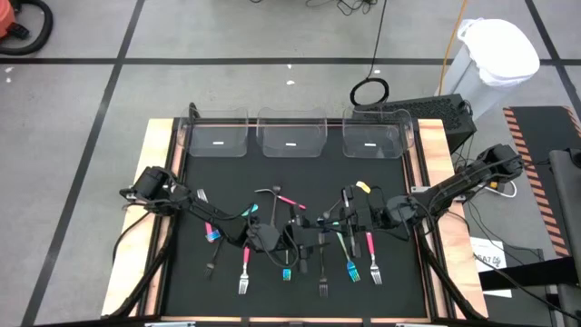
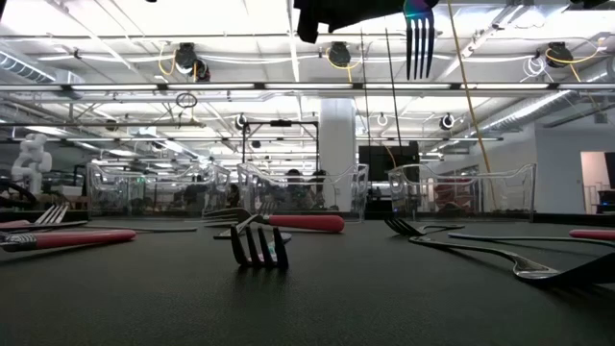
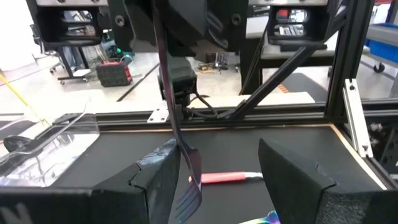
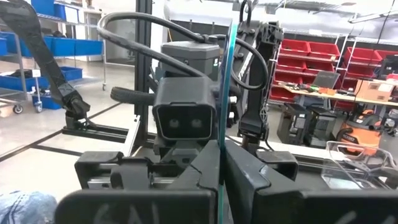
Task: Sort silverware by color (type)
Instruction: Put the blue fork into the right transparent bin
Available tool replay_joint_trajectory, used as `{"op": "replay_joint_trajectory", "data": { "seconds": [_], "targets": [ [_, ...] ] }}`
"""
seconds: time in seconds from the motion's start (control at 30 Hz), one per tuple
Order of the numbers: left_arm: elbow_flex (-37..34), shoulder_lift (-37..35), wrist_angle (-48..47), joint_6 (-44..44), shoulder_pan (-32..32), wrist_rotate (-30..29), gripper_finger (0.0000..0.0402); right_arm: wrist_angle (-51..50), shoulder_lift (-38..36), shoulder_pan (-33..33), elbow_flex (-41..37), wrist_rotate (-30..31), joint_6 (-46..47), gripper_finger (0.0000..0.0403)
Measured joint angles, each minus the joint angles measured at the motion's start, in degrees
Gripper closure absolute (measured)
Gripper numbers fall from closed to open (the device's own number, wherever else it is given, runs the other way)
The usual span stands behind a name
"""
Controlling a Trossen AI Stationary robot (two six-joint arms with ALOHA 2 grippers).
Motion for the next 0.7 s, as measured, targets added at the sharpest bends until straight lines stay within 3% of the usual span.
{"op": "replay_joint_trajectory", "data": {
  "seconds": [0.5, 0.7],
  "targets": [
    [0.0, 0.0, -0.31, -0.07, 0.0, 0.31, 0.0186, 0.09, 0.0, 0.0, 0.0, -0.02, -0.14, 0.0396],
    [0.0, 0.0, -4.24, -2.83, 0.35, 2.77, 0.0258, 0.11, 0.0, 0.02, -0.02, -0.31, 0.01, 0.0396]
  ]
}}
